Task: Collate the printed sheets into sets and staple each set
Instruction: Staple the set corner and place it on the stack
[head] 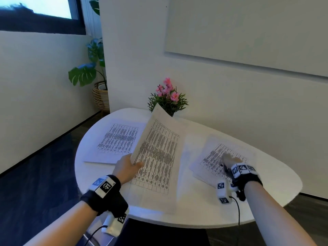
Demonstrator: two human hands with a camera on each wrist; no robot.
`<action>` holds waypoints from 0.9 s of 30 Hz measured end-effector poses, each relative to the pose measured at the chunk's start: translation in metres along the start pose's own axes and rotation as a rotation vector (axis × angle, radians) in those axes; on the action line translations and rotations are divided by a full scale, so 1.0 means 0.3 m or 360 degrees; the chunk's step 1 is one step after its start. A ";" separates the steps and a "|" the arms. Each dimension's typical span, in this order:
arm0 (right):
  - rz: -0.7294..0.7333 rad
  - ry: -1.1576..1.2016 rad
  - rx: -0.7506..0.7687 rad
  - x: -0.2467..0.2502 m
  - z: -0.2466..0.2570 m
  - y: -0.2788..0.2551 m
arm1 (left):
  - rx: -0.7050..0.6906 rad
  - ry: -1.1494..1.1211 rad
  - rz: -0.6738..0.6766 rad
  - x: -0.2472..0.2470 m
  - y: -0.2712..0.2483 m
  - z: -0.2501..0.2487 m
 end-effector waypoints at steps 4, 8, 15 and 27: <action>0.0025 -0.0086 -0.0052 -0.070 -0.094 0.042 | 0.0006 -0.0187 -0.0083 0.034 0.020 0.010; -0.0186 -0.0583 0.0128 -0.086 0.008 -0.040 | -0.0028 -0.0416 -0.0134 0.056 0.036 -0.006; 0.1023 0.0433 0.0501 -0.410 0.213 -0.305 | 0.0042 -0.0810 -0.0244 0.072 0.069 0.020; 0.0623 0.0343 0.1002 -0.622 0.564 -0.335 | 0.0295 -0.0904 -0.0481 0.271 0.024 0.435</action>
Point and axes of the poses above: each hand's wrist, its own y-axis towards the middle knuckle, its own x-axis out of the back of the hand, z = x × y, the point moved 4 cm from there along y, towards the middle knuckle, and after that the axes turned 6 degrees about z, right-handed, at the moved point
